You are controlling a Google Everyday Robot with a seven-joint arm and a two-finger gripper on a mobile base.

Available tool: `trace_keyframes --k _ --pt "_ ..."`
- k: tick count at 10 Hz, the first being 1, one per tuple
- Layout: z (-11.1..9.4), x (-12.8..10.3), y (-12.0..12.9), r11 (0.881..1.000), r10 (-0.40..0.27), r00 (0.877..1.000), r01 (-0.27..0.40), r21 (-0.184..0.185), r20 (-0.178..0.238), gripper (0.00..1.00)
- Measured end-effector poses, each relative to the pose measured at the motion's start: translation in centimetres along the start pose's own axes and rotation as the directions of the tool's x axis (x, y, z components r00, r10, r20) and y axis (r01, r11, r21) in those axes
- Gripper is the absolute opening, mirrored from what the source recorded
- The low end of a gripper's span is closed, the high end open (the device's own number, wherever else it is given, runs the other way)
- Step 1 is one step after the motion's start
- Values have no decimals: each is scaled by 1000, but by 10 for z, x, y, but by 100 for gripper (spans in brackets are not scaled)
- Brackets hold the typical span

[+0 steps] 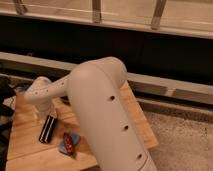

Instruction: Place the eraser in the ceramic cup

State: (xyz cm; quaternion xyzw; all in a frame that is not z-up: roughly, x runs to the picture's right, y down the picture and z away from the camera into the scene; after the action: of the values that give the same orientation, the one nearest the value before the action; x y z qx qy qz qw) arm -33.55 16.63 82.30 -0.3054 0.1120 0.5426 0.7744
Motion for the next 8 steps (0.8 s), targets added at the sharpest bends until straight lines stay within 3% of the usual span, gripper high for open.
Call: trace_keyframes --k 6,8 --pt "44 13 -1 995 19 996 -10 104 -82 65" --pt "45 15 -9 993 34 995 -23 120 -91 65"
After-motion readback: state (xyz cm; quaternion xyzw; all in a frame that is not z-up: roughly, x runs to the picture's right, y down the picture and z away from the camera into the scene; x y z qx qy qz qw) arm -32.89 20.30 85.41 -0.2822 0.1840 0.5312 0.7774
